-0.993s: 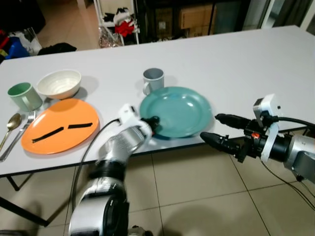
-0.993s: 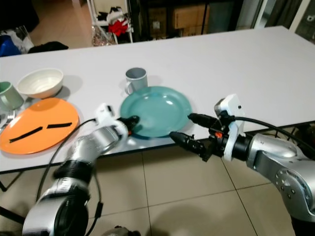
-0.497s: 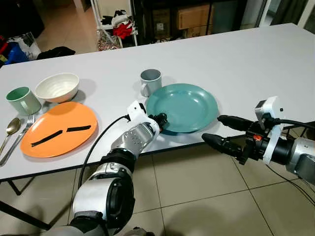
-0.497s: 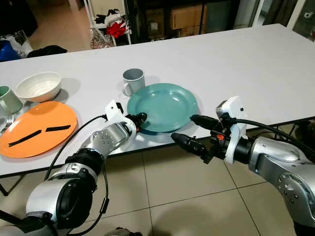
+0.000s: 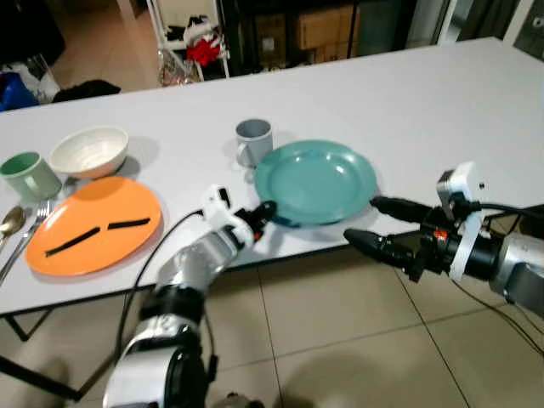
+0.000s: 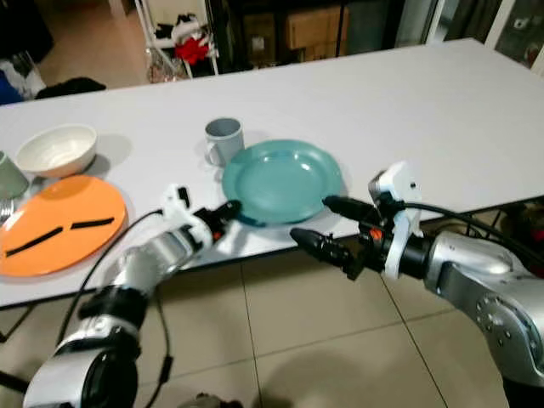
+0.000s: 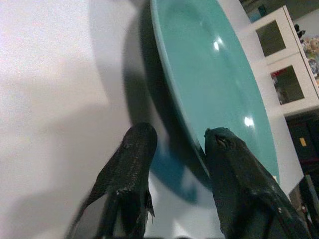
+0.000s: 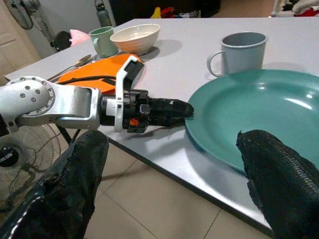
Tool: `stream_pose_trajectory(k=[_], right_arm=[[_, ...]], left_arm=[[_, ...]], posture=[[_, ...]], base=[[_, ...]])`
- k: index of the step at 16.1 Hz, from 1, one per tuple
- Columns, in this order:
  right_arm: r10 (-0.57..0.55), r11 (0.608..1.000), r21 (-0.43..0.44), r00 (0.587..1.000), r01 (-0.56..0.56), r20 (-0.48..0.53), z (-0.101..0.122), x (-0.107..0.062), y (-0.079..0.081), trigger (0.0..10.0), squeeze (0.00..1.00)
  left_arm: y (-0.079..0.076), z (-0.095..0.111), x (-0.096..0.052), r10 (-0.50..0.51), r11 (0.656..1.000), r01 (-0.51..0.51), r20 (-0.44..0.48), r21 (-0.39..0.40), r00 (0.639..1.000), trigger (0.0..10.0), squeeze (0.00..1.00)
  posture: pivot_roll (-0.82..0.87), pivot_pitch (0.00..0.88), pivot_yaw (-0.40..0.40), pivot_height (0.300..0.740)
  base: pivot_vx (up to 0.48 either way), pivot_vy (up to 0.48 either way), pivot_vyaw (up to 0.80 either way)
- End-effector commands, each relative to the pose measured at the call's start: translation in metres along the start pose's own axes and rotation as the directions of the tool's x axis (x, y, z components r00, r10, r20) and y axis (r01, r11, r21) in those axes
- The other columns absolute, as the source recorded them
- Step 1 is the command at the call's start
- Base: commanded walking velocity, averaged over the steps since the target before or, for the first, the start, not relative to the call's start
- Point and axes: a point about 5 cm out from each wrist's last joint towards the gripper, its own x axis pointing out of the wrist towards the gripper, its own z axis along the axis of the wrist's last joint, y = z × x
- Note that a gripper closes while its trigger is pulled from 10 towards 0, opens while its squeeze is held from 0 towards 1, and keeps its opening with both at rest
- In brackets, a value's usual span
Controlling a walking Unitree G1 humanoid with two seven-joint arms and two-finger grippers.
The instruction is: Setting the table
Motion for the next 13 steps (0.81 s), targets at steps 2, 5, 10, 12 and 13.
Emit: stream_pose_trajectory(k=[2, 5, 10, 12, 13], right_arm=[[0.025, 1.000, 0.002, 1.000, -0.025, 0.008, 0.001, 0.002, 0.002, 10.0, 0.00], [0.036, 0.999, 0.010, 0.999, -0.036, 0.007, -0.002, 0.005, 0.003, 10.0, 0.00], [0.053, 0.999, 0.006, 0.998, -0.053, 0.017, 0.001, 0.012, 0.000, 10.0, 0.00], [0.058, 0.998, -0.012, 0.998, -0.058, -0.005, -0.001, 0.012, 0.002, 10.0, 0.00], [0.044, 0.998, -0.040, 0.998, -0.045, -0.041, -0.006, 0.012, 0.003, 10.0, 0.00]], left_arm=[[0.013, 0.005, -0.016, 0.028, 0.999, -0.028, 0.009, 0.015, 1.000, 10.0, 0.00], [0.013, 0.009, -0.047, -0.048, 0.999, 0.049, 0.062, -0.015, 0.997, 10.0, 0.00], [-0.008, 0.007, -0.058, -0.114, 0.993, 0.110, 0.100, 0.039, 0.988, 10.0, 0.00], [-0.014, 0.010, -0.069, -0.107, 0.989, 0.090, 0.152, 0.114, 0.982, 10.0, 0.00], [-0.015, 0.017, -0.082, -0.073, 0.976, 0.022, 0.231, 0.216, 0.970, 10.0, 0.00]], posture=[[-0.12, 0.000, 0.108, 0.740], [-0.10, 0.000, 0.096, 0.740], [-0.08, 0.000, 0.080, 0.740], [-0.09, 0.000, 0.096, 0.740], [-0.10, 0.000, 0.101, 0.740]], base=[[0.000, 0.000, 0.00], [0.000, 0.000, 0.00], [0.000, 0.000, 0.00], [0.000, 0.000, 0.00], [0.000, 0.000, 0.00]])
